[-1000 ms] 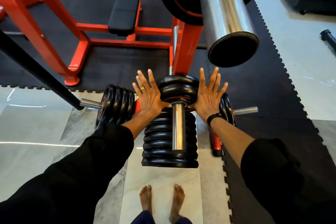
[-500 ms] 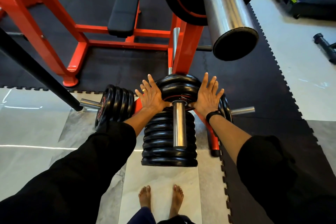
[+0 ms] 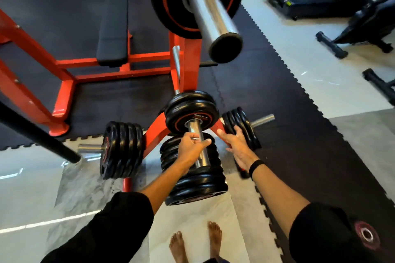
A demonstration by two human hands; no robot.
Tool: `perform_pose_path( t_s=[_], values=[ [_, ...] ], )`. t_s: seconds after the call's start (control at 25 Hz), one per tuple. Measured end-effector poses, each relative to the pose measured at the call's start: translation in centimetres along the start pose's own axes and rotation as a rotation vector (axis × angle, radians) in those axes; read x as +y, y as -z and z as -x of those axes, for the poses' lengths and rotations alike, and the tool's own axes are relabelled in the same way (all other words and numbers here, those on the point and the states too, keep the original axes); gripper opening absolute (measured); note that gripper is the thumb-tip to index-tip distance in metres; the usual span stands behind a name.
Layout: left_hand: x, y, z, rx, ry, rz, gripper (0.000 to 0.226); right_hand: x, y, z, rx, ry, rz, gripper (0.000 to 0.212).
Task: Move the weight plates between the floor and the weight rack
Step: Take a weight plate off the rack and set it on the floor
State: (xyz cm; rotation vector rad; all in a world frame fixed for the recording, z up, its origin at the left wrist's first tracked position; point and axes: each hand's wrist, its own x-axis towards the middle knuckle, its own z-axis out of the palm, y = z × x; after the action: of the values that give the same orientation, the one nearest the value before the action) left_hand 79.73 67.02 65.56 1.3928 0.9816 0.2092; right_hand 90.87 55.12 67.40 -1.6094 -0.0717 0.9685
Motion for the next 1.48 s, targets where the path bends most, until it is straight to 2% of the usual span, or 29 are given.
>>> perform_pose_path(
  t_s=[0.12,0.32,0.44,0.64,0.96,1.24,1.36,1.48],
  values=[
    [0.3,-3.8,0.5,-0.092,-0.081,-0.093,0.038,1.7,2.6,3.5,0.071,-0.012,-0.015,0.093],
    [0.7,-14.2,5.2,-0.456,-0.108,-0.273,0.044,5.1,12.0,9.8,0.366,-0.002,-0.134,0.096],
    [0.0,-20.1,7.2,-0.587,-0.097,-0.347,0.057,6.6,18.1,13.9,0.516,-0.010,-0.219,0.095],
    [0.5,-30.2,12.8,-0.745,-0.127,-0.480,0.033,10.2,28.3,21.5,0.675,0.005,-0.286,0.093],
    [-3.1,-47.6,23.9,-1.053,-0.200,-0.702,0.029,17.5,41.7,33.3,0.933,-0.048,-0.385,0.080],
    [-4.6,-57.1,28.6,-1.202,-0.203,-0.786,0.023,21.2,49.8,38.4,1.075,-0.151,-0.441,0.069],
    [-4.4,-61.1,27.1,-1.205,-0.200,-0.821,0.022,21.4,52.9,36.5,1.078,-0.189,-0.444,0.065],
    [-4.3,-65.6,24.2,-1.177,-0.181,-0.860,0.022,20.6,56.4,33.3,1.011,-0.249,-0.395,0.063]
  ],
)
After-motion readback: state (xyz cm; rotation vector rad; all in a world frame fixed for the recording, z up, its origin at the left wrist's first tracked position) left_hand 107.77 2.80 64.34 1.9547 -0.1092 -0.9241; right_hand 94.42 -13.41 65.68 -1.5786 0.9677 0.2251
